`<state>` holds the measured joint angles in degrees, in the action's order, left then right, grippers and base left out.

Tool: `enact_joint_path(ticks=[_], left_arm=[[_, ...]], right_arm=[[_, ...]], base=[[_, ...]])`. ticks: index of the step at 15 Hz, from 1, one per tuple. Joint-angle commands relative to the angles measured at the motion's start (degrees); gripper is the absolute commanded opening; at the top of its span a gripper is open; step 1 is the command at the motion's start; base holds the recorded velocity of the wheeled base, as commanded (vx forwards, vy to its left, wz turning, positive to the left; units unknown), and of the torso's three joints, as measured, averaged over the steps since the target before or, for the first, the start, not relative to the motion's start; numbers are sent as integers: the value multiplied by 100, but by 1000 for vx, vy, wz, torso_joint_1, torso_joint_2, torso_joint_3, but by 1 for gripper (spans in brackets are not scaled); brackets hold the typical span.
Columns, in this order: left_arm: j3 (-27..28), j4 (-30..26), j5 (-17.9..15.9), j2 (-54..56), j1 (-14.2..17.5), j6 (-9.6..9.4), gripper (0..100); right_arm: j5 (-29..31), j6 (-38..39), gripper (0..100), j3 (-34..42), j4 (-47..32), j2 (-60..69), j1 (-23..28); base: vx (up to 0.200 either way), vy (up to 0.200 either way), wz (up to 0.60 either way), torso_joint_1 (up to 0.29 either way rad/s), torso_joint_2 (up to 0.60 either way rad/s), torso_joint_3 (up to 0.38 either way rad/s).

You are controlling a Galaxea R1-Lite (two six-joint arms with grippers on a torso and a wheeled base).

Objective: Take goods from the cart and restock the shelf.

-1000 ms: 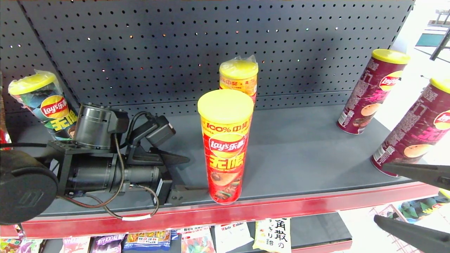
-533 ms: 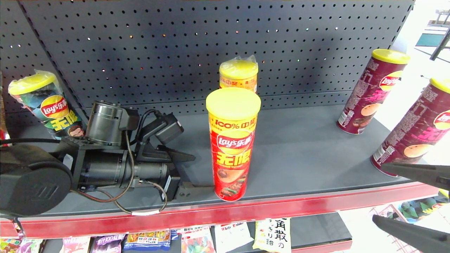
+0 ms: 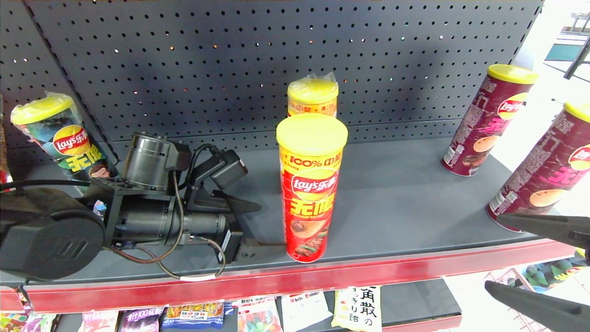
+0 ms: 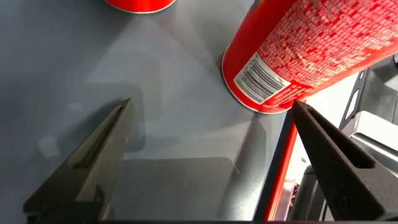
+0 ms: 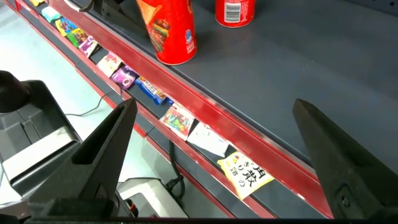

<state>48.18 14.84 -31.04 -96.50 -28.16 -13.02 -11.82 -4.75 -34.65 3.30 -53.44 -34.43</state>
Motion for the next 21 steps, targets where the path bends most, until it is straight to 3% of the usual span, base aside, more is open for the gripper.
enact_joint_path(ticks=[1, 5, 7, 9, 10, 11, 12, 13, 14, 16, 19, 21], left_arm=[[-36, 2, 10, 44, 21, 1, 100], [-564, -7, 529, 1028, 223, 54, 100], [-1205, -51, 1030, 2171, 223, 142, 100], [-1742, -51, 1873, 2953, 223, 142, 100], [-2181, -60, 3069, 3735, 223, 133, 100], [-2374, -95, 3930, 4166, 223, 124, 100], [-2550, -271, 4308, 4579, 232, 159, 100], [-2638, -315, 4334, 4755, 241, 212, 100], [-2840, -315, 4466, 5132, 399, 485, 100], [-2972, -332, 4923, 5554, 821, 546, 100], [-2787, -332, 4905, 5783, 1252, 168, 100], [-2761, -341, 4818, 5871, 1252, 151, 100]], right_arm=[[-4, -8, 100, 10, 4, -26, -3], [5, -34, 100, 432, 4, 370, -3], [391, -43, 100, 960, -23, 1099, 6], [1279, -43, 100, 1162, -32, 1504, 252], [1991, -8, 100, 1162, -23, 1662, 709], [2184, 1, 100, 1153, -23, 1750, 1131], [2079, 89, 100, 1197, -23, 1767, 1527], [1965, 247, 100, 1259, 4, 1767, 1658], [1824, 678, 100, 1390, 83, 1785, 1781], [2097, 634, 100, 1390, 74, 1899, 1975], [2070, 590, 100, 1390, 39, 1767, 2353], [2079, 511, 100, 1417, 39, 1697, 2353]], base=[[0, 0, 0, 0, 0, 0], [0, 0, 0, 0, 0, 0], [0, 0, 0, 0, 0, 0], [0, 0, 0, 0, 0, 0], [0, 0, 0, 0, 0, 0], [0, 0, 0, 0, 0, 0], [0, 0, 0, 0, 0, 0], [0, 0, 0, 0, 0, 0], [0, 0, 0, 0, 0, 0], [0, 0, 0, 0, 0, 0], [0, 0, 0, 0, 0, 0], [0, 0, 0, 0, 0, 0]])
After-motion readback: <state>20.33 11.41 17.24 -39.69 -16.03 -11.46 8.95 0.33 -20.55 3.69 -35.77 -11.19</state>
